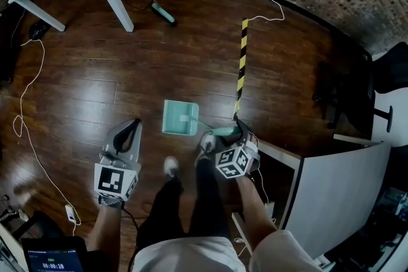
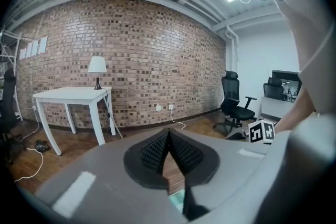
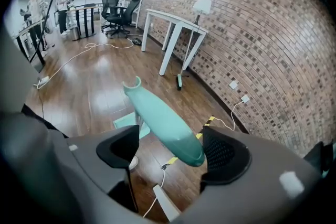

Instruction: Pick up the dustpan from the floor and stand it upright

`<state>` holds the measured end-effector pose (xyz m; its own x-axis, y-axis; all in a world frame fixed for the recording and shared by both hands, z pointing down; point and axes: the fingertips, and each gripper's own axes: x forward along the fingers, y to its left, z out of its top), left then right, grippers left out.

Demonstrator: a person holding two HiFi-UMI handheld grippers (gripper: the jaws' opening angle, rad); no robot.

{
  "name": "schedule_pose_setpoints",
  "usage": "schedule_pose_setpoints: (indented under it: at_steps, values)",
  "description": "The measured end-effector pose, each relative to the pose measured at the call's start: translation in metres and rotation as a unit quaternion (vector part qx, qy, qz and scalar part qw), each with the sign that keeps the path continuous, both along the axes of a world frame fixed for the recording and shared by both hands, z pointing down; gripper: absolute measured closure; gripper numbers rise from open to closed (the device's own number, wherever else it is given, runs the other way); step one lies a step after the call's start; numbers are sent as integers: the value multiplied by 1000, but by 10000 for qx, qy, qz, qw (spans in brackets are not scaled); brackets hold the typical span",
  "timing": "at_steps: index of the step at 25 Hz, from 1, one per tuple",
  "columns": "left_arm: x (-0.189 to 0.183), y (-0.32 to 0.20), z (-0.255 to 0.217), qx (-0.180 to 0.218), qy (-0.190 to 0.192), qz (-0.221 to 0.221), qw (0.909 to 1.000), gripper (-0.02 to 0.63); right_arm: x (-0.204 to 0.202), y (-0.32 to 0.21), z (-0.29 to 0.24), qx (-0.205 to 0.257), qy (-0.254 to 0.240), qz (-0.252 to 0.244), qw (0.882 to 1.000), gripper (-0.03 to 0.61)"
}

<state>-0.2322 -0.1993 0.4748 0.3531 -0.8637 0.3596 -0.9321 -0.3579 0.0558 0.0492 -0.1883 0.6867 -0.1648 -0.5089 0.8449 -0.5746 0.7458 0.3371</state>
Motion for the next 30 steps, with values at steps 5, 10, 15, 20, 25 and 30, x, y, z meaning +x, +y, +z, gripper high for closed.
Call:
schedule_pose_setpoints:
  at_steps: [5, 10, 15, 20, 25, 30]
  values:
    - [-3, 6, -17, 105, -9, -13, 9999, 614, 9, 25, -20, -80, -62, 53, 9999, 178]
    - [-8, 20, -47, 288, -4, 38, 9996, 614, 22, 47, -67, 158, -246, 431, 9986, 178]
    - [-11, 33, -95, 617, 228, 31, 9978, 614, 25, 59, -140, 699, -237, 824, 9939, 197]
    - [0, 44, -152, 1080, 550, 115, 9926, 614, 16, 65, -229, 1496, -903, 1394, 9747, 256]
    - [26, 46, -213, 1457, 860, 243, 9853, 614, 14, 59, -342, 2389, -2044, 1744, 9331, 370]
    - [61, 58, -248, 1665, 827, 473, 9814, 614, 27, 59, -398, 2475, -3175, 1866, 8962, 411]
